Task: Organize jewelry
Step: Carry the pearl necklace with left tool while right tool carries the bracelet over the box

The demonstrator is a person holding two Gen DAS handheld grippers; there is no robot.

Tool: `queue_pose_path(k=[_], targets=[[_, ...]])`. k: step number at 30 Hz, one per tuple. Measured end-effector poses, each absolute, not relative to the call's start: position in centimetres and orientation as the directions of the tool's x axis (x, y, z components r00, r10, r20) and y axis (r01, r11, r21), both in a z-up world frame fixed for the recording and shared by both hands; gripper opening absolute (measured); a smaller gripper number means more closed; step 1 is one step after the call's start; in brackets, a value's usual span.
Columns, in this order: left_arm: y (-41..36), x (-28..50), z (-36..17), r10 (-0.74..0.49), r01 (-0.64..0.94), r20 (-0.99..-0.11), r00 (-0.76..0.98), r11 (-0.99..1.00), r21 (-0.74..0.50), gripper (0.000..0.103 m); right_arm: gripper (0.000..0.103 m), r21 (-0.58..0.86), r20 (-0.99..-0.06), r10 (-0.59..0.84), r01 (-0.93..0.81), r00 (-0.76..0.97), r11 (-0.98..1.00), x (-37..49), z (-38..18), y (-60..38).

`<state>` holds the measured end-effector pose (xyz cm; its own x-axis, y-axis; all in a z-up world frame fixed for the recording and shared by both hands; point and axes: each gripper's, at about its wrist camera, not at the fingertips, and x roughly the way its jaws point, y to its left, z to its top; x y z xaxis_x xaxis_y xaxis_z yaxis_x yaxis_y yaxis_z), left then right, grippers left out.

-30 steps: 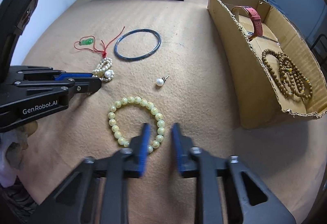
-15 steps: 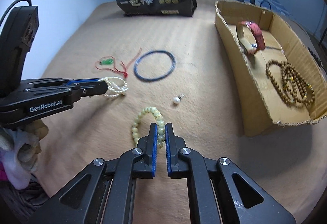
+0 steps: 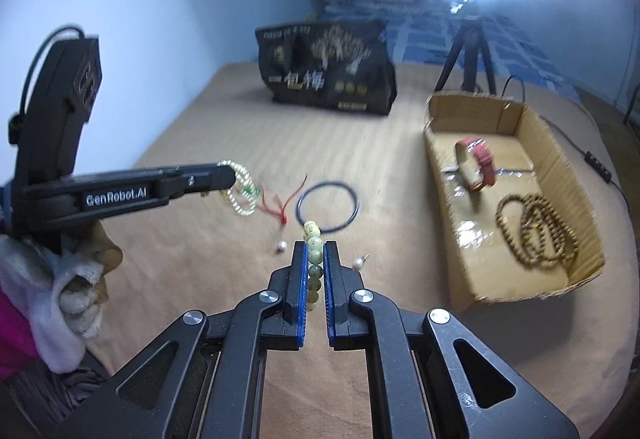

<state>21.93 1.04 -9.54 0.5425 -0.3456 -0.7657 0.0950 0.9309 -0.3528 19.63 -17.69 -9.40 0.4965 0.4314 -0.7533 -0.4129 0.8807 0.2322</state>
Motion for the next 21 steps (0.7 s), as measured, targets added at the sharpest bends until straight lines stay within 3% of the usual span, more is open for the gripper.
queue_pose_path(k=[21], targets=[[-7.9,23.8,-6.7,-0.425,0.247,-0.715,0.555,0.905,-0.347,0.006,0.006,0.214,-0.688,0.291,-0.196,0.665,0.957,25.3,-6.7,-30.3]])
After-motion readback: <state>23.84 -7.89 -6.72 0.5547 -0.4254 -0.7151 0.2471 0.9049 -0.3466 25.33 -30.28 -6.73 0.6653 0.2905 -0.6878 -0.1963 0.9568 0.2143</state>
